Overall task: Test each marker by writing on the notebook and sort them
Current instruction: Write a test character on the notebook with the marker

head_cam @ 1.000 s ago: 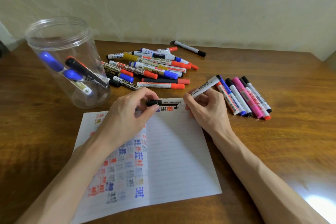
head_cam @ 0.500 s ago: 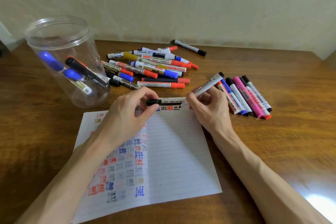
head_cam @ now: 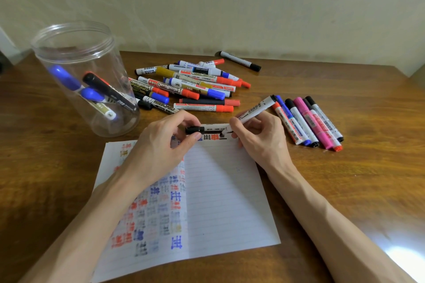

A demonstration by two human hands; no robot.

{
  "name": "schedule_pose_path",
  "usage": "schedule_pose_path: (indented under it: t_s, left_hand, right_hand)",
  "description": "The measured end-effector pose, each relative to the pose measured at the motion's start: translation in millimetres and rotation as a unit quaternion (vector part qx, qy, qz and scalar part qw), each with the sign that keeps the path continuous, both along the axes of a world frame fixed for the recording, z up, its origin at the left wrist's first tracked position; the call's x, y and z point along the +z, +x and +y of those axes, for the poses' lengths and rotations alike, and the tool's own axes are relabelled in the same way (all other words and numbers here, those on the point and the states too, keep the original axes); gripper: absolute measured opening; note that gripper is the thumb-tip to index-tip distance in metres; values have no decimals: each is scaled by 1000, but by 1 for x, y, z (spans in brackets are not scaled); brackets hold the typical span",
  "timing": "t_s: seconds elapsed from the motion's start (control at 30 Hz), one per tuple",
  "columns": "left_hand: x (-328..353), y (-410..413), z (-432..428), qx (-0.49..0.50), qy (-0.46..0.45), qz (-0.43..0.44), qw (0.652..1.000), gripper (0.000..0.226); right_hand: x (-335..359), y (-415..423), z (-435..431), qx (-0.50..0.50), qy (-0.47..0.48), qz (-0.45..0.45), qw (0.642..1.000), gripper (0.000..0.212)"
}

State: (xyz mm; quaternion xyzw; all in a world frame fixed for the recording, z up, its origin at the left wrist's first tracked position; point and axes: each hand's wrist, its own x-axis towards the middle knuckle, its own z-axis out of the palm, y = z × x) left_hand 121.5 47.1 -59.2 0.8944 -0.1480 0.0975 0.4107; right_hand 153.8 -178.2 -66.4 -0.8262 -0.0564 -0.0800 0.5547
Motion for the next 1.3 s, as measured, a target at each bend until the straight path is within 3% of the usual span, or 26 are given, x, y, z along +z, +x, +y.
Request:
schedule_pose_path:
  t_s: [0.27,0.43,0.83,1.3]
  left_hand:
    - [-2,1,1,3,-3,2,1000,18]
    - [-2,1,1,5,0,2,1000,18]
    - [-2,1,1,1,-4,6,1000,19]
    - [1,1,2,3,-2,3,1000,18]
  right_hand:
    - [0,0,0,-2,-18,7,1000,10]
    - [2,-1,-1,-18,21,7,1000,10]
    - [2,0,-1,-23,-32,10,999,12]
    - [2,0,-1,-47,-27,2,999,11]
